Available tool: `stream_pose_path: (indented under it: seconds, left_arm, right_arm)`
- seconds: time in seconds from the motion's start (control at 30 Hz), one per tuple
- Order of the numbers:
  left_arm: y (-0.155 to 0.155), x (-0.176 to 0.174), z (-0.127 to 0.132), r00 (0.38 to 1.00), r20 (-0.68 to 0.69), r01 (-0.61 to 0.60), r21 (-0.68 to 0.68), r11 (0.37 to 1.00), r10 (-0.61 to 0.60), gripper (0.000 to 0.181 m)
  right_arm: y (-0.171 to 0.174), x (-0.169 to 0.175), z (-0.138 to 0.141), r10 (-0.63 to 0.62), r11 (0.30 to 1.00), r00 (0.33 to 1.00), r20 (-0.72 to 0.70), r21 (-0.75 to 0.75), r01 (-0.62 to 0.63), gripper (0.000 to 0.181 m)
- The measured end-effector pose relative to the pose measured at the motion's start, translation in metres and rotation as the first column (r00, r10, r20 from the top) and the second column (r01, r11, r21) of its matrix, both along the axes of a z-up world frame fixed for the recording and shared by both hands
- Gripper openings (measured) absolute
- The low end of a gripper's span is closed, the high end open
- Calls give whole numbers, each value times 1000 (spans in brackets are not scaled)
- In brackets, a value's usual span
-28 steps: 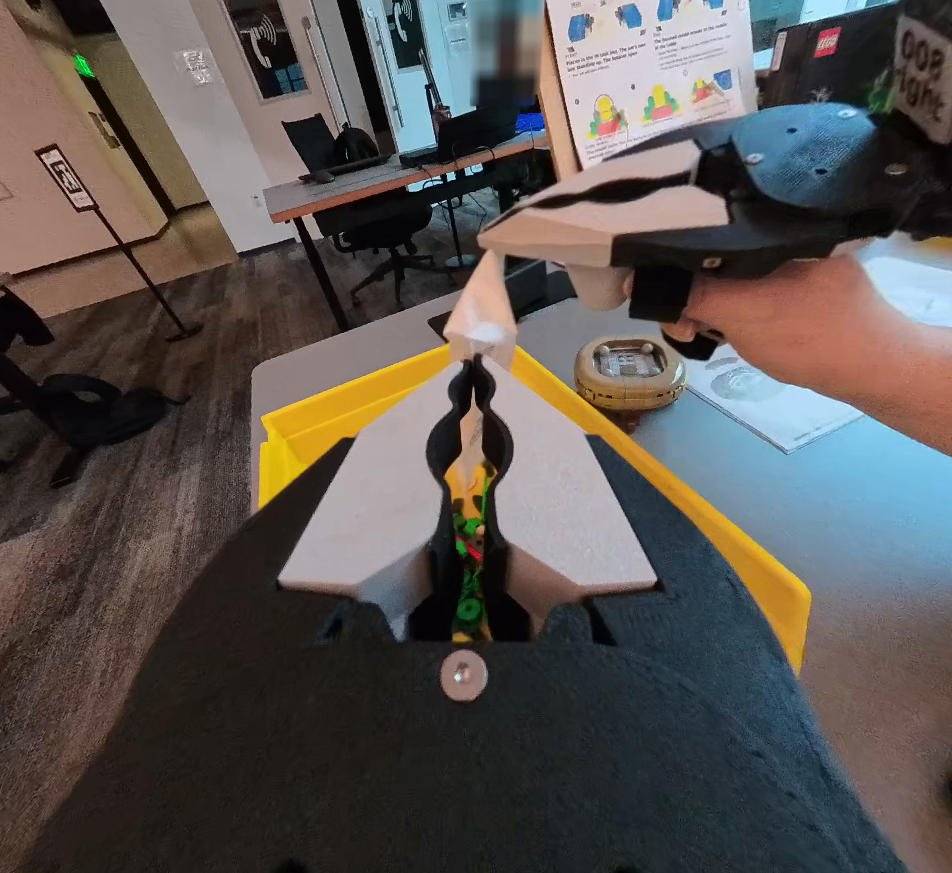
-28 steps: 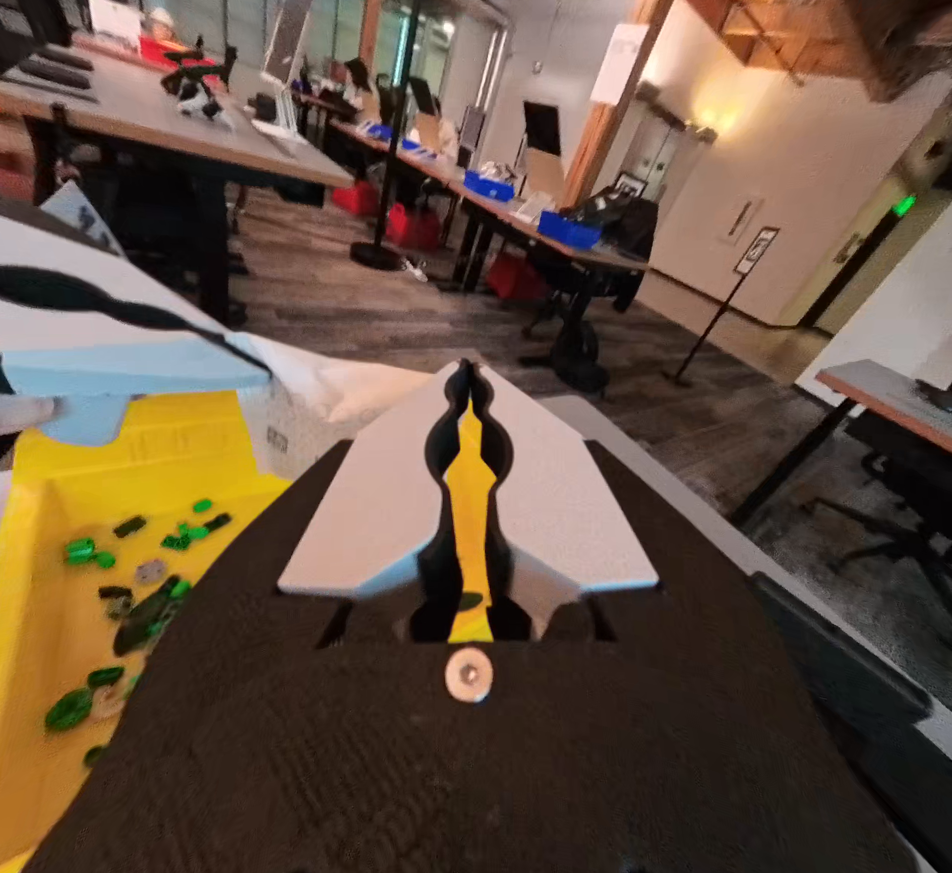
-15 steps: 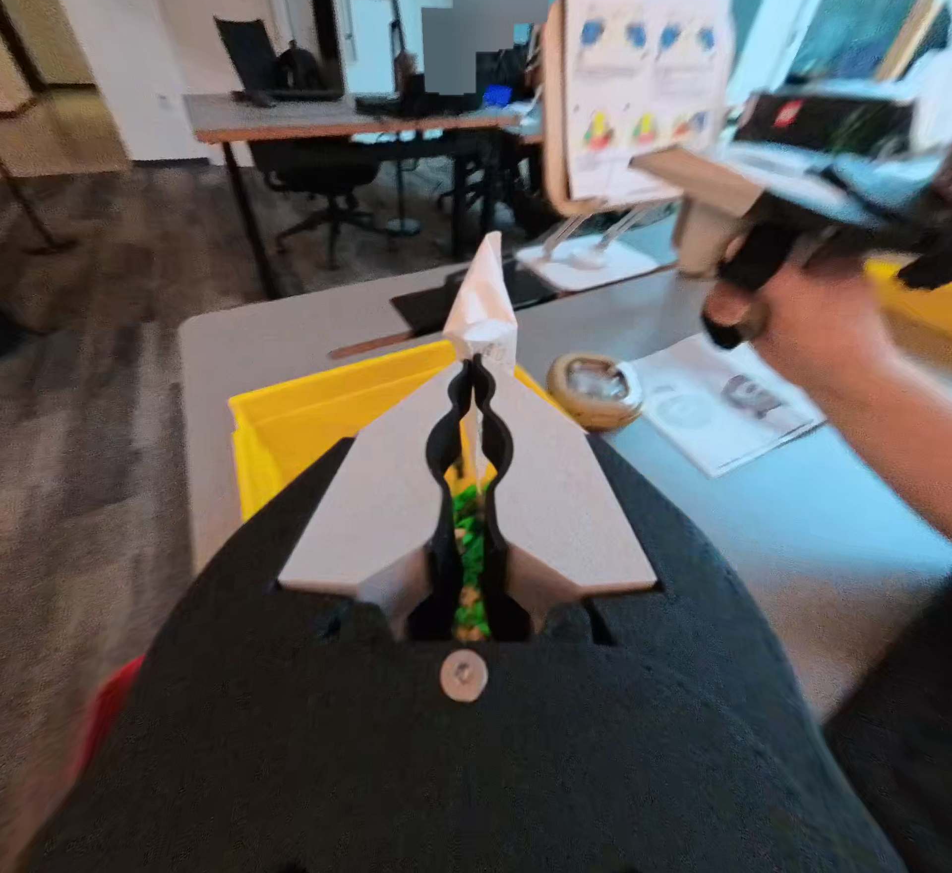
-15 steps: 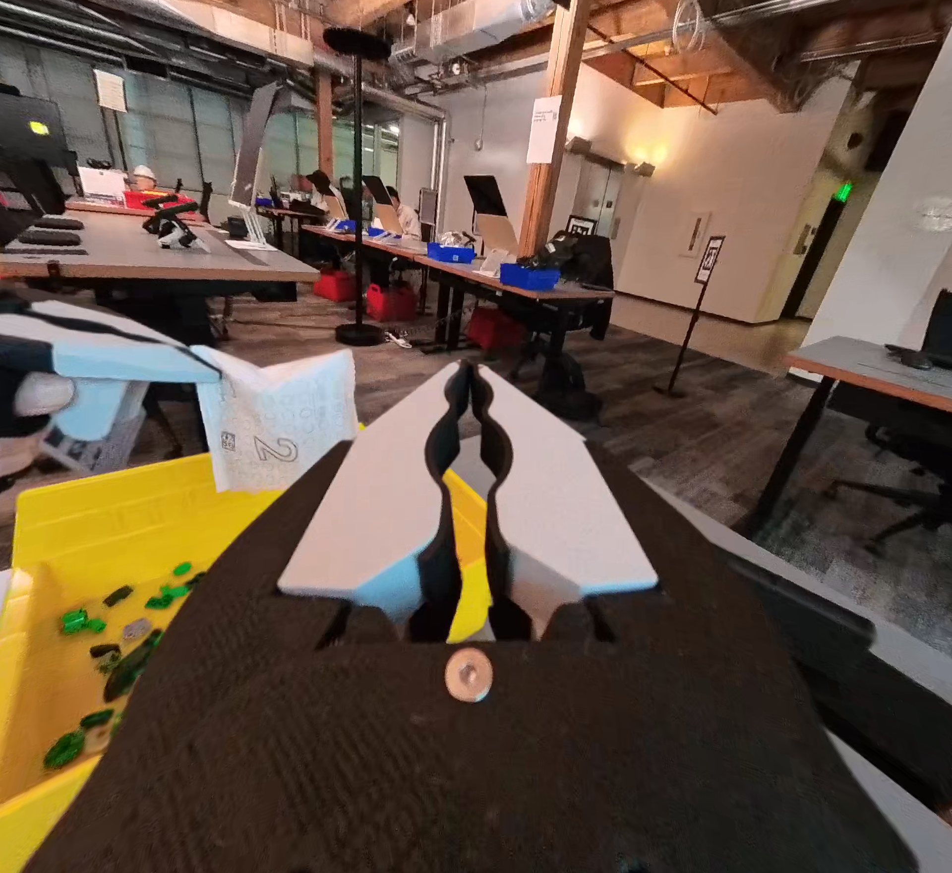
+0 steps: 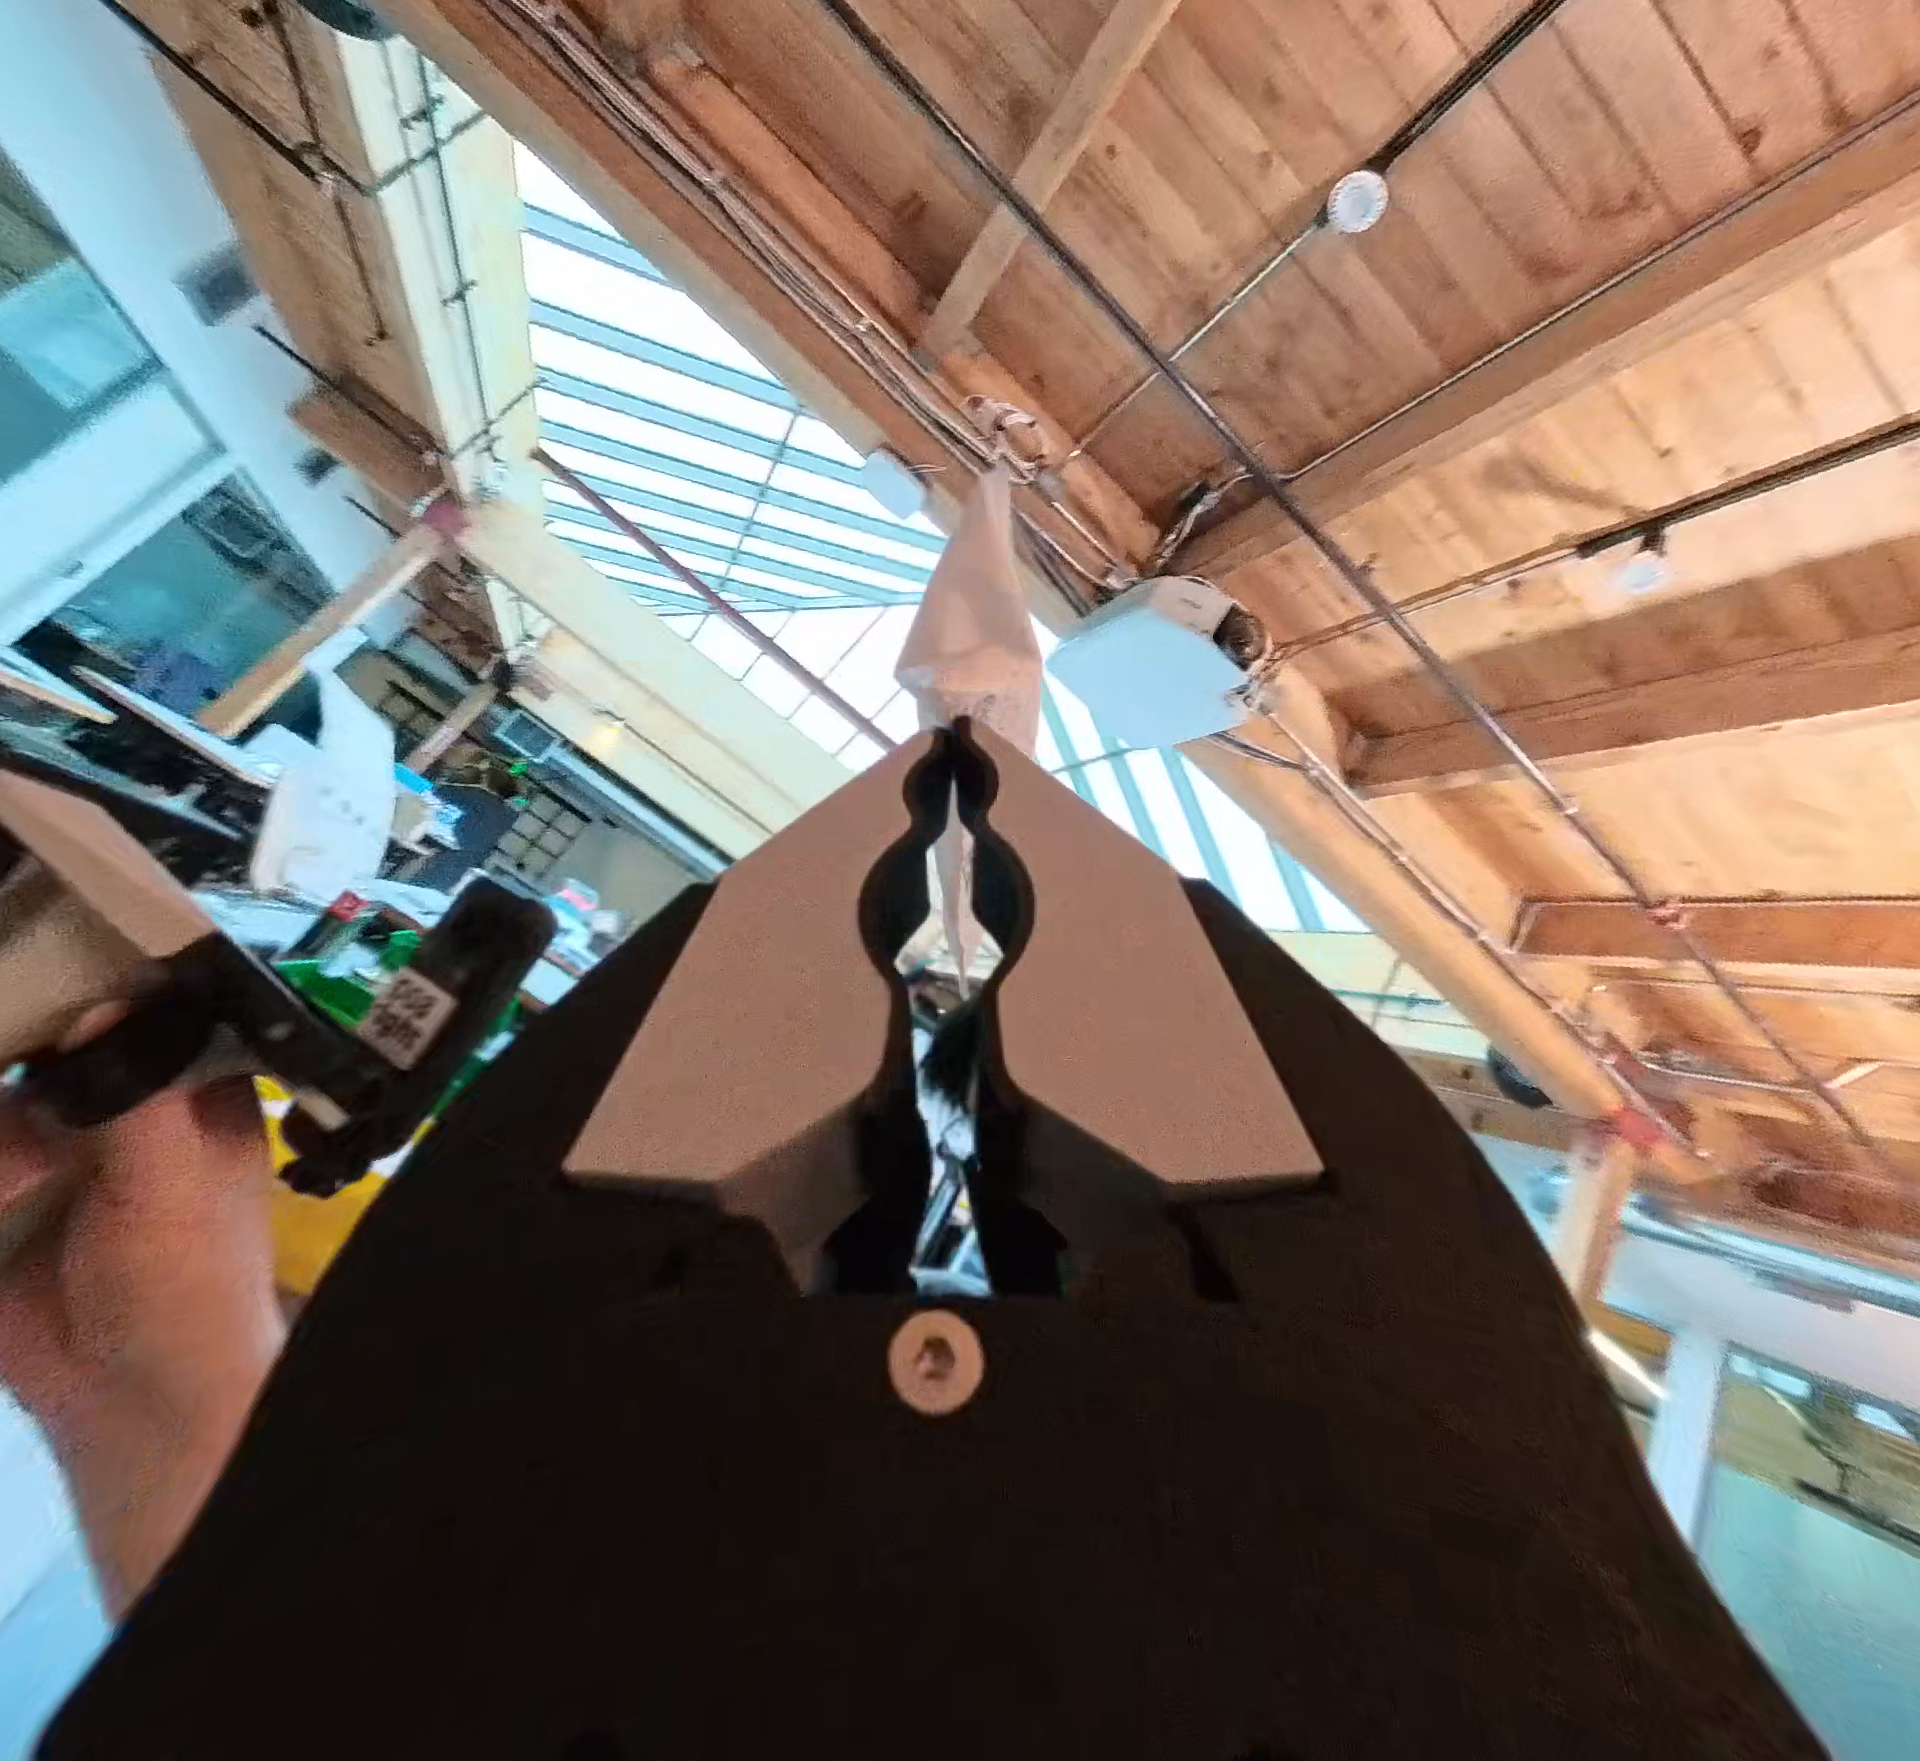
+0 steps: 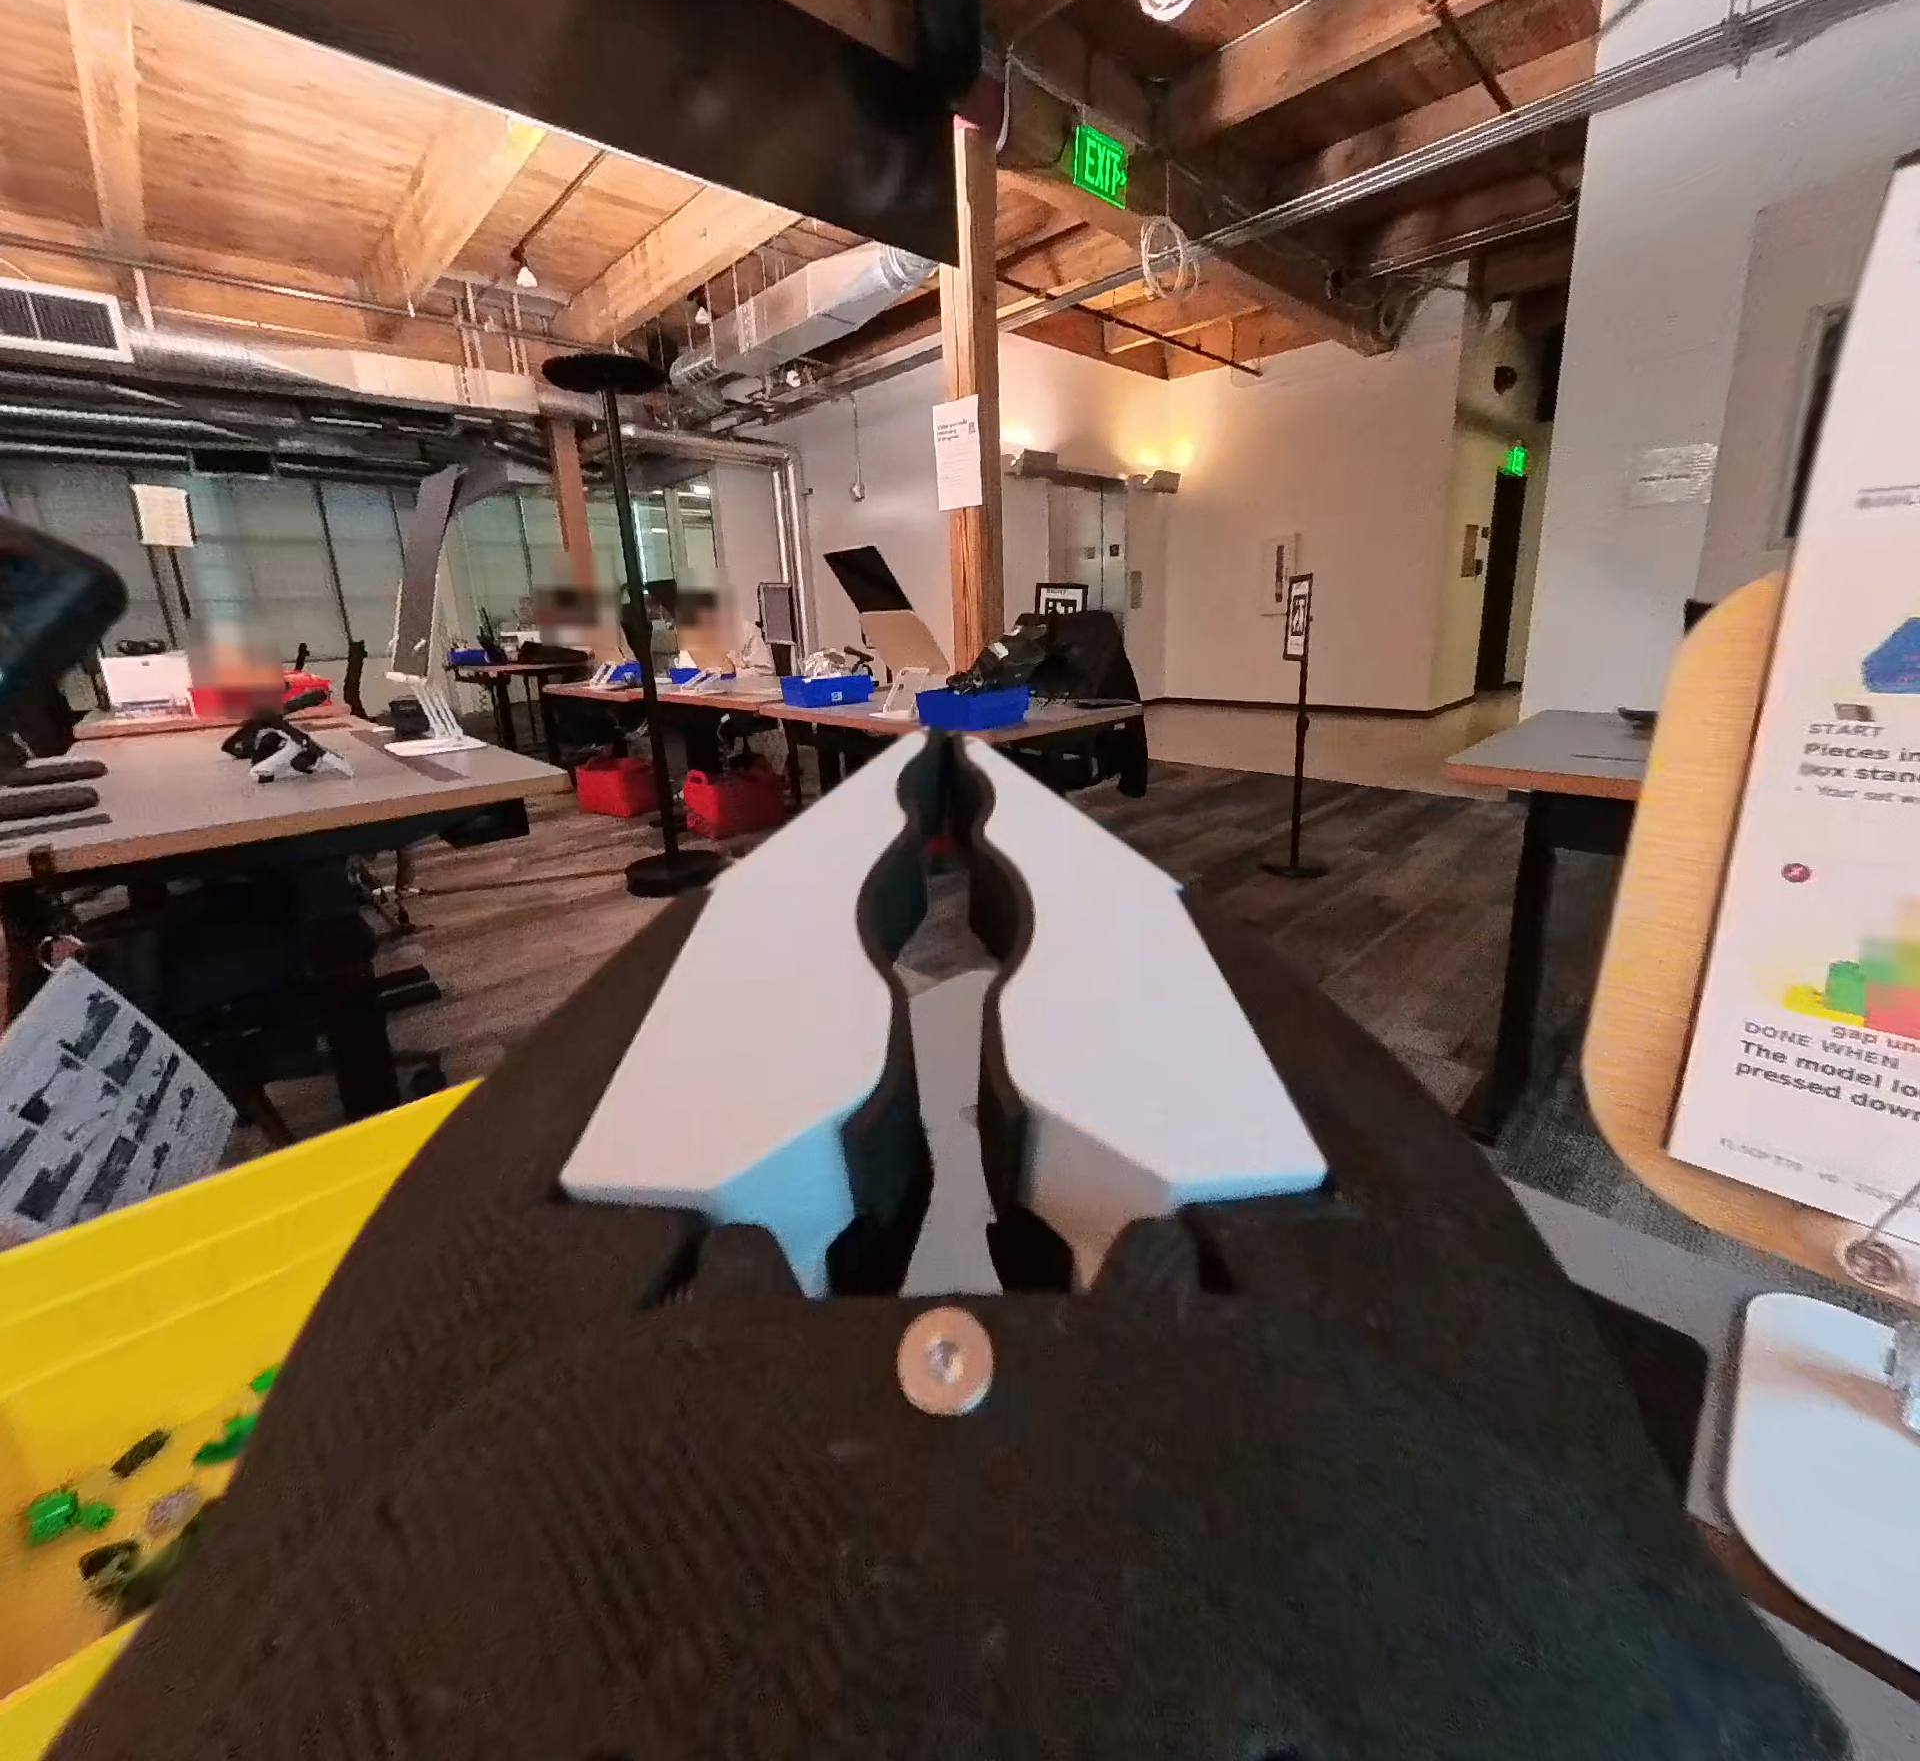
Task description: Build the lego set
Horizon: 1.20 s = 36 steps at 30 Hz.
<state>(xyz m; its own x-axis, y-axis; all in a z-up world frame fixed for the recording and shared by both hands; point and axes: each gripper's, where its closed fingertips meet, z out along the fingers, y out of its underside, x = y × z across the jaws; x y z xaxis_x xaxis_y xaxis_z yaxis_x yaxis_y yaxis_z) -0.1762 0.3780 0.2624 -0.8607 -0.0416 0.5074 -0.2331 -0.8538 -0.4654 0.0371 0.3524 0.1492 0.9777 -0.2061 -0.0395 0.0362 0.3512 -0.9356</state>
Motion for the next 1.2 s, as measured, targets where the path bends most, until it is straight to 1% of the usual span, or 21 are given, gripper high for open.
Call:
stream_pose_path:
  seconds: [0.03,0.17,0.33,0.43,0.53,0.6,0.67,0.7,0.73,0.77,0.8,0.83,0.87,0.9,0.93,0.97,1.0,1.03,1.07,1.13,1.2]
  left_arm:
    - [-10,3,0,1000,7,29,-3,1000,-29,0]
    - [-40,12,7,996,50,80,-26,996,-79,0]
    - [-78,34,10,991,44,124,21,992,-125,0]
    - [-95,49,5,989,30,143,23,990,-143,0]
    - [-124,60,-1,972,34,229,54,972,-231,0]
    - [-144,68,0,957,35,286,63,956,-288,0]
    - [-168,88,4,961,16,272,115,955,-275,0]
    - [-182,102,8,968,3,246,157,956,-250,0]
    - [-195,118,12,978,-2,204,201,958,-208,0]
    - [-208,135,17,988,1,152,243,958,-157,0]
    - [-219,151,27,993,16,106,265,958,-114,0]
    - [-229,167,38,996,33,67,284,957,-80,0]
    - [-238,184,50,998,45,21,307,952,-36,0]
    - [-248,200,63,998,64,-26,329,944,5,0]
    - [-262,216,76,996,86,-68,367,928,39,0]
    - [-280,240,83,991,92,-124,449,885,92,0]
    - [-300,270,87,980,107,-201,539,818,170,0]
    - [-321,303,88,964,117,-258,622,740,238,0]
    - [-345,339,83,958,92,-255,710,657,272,0]
    - [-404,397,61,971,-46,-97,824,558,236,0]
    - [-460,442,26,960,-166,47,888,457,224,0]
  right_arm:
    - [-5,3,3,-1,1000,1000,-8,15,1,0]
    - [-18,17,7,1,999,999,-43,52,1,0]
    - [-40,25,20,39,994,996,-78,109,-30,0]
    - [-70,31,34,27,995,999,-26,96,-24,0]
    - [-113,53,43,-20,993,999,-50,115,26,0]
    - [-128,65,42,62,988,989,-133,146,-42,0]
    - [-126,69,21,234,971,939,-252,107,-214,0]
    - [-124,65,7,341,940,885,-317,91,-329,0]
    - [-128,57,-6,450,889,809,-377,102,-447,0]
    - [-140,50,-14,550,829,727,-411,163,-535,4]
    - [-158,45,-17,630,773,660,-409,257,-580,8]
    - [-178,44,-23,673,740,631,-386,328,-588,11]
    - [-199,45,-32,671,741,656,-346,359,-568,11]
    - [-217,46,-44,625,776,718,-306,344,-529,10]
    - [-232,45,-57,560,821,789,-254,300,-486,9]
    - [-243,44,-67,483,864,855,-190,262,-430,9]
    - [-252,44,-72,405,899,904,-135,240,-367,9]
    - [-256,41,-74,373,911,922,-102,228,-344,9]
    - [-256,36,-75,387,907,917,-98,217,-360,10]
    - [-259,30,-74,433,881,892,-128,268,-389,15]
    - [-262,30,-77,399,887,908,-127,305,-347,14]
